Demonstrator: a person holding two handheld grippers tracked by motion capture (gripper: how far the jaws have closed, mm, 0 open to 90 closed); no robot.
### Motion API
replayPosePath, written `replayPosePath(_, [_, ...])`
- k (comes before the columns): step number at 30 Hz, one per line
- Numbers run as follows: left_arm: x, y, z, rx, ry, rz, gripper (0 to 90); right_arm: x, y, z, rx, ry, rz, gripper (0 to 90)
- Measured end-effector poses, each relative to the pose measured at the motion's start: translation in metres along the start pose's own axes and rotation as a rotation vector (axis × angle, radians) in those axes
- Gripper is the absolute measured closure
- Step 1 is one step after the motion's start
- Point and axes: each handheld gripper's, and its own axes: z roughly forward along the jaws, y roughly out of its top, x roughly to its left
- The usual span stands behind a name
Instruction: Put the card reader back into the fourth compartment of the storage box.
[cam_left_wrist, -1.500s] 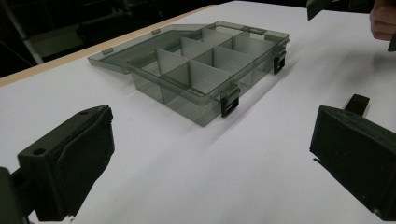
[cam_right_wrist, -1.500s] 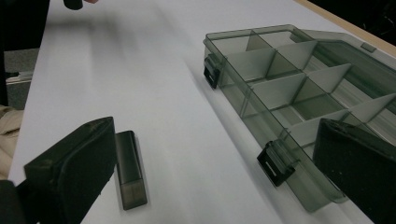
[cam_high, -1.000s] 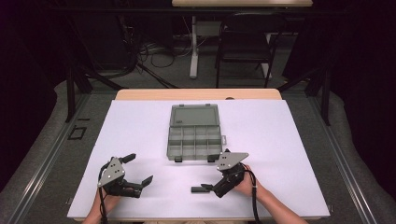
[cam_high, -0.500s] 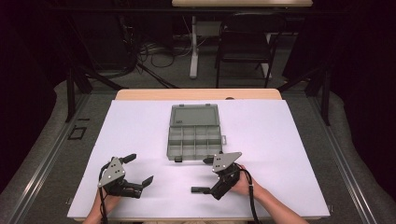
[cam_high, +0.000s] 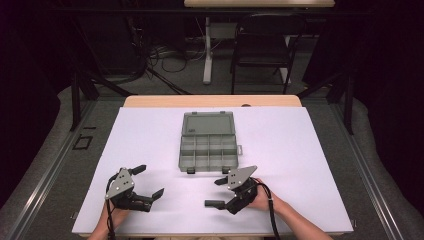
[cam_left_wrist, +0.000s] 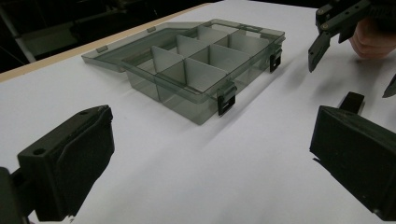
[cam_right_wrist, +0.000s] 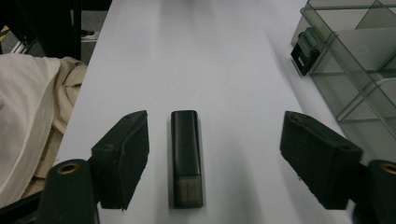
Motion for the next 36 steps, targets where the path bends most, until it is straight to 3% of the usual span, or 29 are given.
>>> replayPosePath(6, [0.0, 0.0, -0.002, 0.0, -0.01, 0.003, 0.0, 0.004, -0.001, 0.002, 0.031, 0.013, -0.035, 49.6])
replayPosePath(12, [0.0, -0.001, 0.0, 0.011, -0.019, 0.004, 0.0, 0.005, -0.002, 0.002, 0.045, 0.044, -0.056, 62.1])
replayPosePath(36, [-0.001, -0.001, 0.003, 0.023, -0.038, 0.01, 0.0, 0.008, -0.004, 0.011, 0.097, 0.048, -0.085, 72.8])
